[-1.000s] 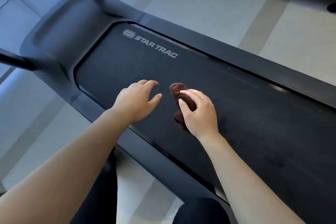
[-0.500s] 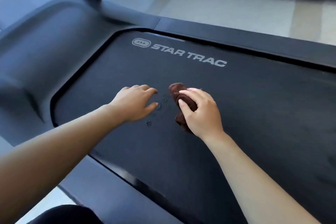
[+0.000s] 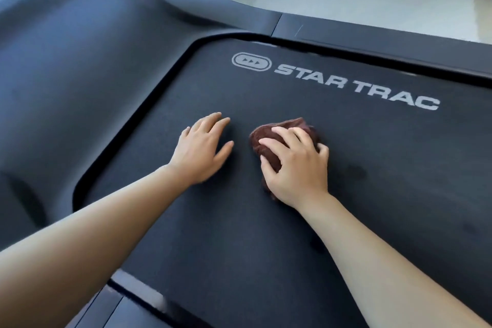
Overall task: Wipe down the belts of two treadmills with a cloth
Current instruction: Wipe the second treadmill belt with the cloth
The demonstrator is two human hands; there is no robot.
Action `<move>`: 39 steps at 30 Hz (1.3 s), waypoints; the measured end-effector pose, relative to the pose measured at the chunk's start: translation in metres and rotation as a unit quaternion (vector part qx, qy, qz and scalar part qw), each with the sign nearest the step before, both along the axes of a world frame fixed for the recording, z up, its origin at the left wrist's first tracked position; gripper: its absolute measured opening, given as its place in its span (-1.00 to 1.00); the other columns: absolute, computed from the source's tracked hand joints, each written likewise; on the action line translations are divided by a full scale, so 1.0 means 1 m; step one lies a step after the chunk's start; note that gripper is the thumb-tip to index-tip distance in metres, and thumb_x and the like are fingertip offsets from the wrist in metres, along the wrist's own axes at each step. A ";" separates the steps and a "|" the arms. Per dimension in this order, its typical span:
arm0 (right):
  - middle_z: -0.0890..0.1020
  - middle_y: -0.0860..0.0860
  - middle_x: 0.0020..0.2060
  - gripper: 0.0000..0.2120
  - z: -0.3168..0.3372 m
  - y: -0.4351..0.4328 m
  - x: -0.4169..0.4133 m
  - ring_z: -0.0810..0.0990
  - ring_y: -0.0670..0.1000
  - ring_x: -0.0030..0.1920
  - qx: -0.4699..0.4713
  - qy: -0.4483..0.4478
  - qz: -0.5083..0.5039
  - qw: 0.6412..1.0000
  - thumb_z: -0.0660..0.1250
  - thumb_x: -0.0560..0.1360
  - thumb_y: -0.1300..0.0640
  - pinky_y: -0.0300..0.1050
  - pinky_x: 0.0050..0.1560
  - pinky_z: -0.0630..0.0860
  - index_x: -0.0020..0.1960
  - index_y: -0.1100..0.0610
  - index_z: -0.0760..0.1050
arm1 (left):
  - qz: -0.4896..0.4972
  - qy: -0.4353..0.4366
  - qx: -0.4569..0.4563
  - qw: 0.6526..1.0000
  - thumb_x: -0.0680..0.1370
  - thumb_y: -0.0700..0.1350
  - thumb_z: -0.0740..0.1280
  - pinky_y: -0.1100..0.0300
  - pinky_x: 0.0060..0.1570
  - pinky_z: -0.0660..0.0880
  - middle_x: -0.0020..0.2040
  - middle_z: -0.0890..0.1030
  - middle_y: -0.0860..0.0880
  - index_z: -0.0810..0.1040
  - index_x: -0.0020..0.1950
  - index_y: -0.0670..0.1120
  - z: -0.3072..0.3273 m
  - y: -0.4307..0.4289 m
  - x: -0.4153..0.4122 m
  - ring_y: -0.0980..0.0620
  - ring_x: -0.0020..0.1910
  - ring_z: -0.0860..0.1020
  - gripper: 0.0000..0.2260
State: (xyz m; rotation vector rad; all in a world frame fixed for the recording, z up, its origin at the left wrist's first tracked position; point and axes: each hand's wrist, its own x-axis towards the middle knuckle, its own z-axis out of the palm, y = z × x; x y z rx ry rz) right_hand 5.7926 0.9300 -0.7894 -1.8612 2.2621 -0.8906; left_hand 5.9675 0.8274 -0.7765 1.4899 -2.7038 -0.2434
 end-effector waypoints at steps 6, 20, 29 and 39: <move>0.42 -0.09 0.36 -0.66 -0.001 -0.032 -0.003 0.28 0.04 0.39 0.067 0.013 -0.024 0.997 0.23 0.46 -0.09 0.21 0.23 0.28 0.22 -0.14 0.50 | 0.018 0.017 -0.021 0.999 0.57 0.09 0.13 -0.13 0.43 -0.02 0.51 0.17 0.01 0.20 0.49 0.01 -0.025 0.003 -0.001 -0.02 0.50 0.08 -0.51; 0.31 -0.02 0.44 -0.59 -0.003 -0.007 0.004 0.17 0.11 0.45 0.122 0.015 0.002 0.992 0.19 0.51 -0.10 0.26 0.25 0.23 0.35 -0.09 0.40 | -0.008 -0.106 0.026 0.994 0.60 0.12 0.06 0.05 0.38 0.18 0.54 0.07 0.01 0.08 0.53 0.01 0.003 0.039 0.015 -0.01 0.50 0.10 -0.48; 0.47 -0.07 0.30 -0.70 0.003 -0.089 0.047 0.34 0.04 0.32 0.020 -0.022 -0.027 0.999 0.19 0.52 -0.03 0.19 0.18 0.28 0.20 -0.04 0.51 | -0.048 -0.093 -0.035 0.994 0.58 0.08 0.13 0.03 0.33 0.25 0.46 0.29 -0.01 0.23 0.47 -0.04 0.032 -0.065 0.060 -0.04 0.43 0.25 -0.53; 0.47 -0.09 0.29 -0.71 -0.009 -0.214 0.094 0.33 0.03 0.31 -0.003 -0.006 -0.016 1.000 0.21 0.49 -0.07 0.14 0.16 0.28 0.16 -0.05 0.54 | -0.081 -0.187 -0.121 0.971 0.54 0.17 0.08 -0.10 0.45 -0.06 0.54 0.10 0.00 0.07 0.53 0.00 0.017 -0.177 0.107 0.01 0.51 0.05 -0.40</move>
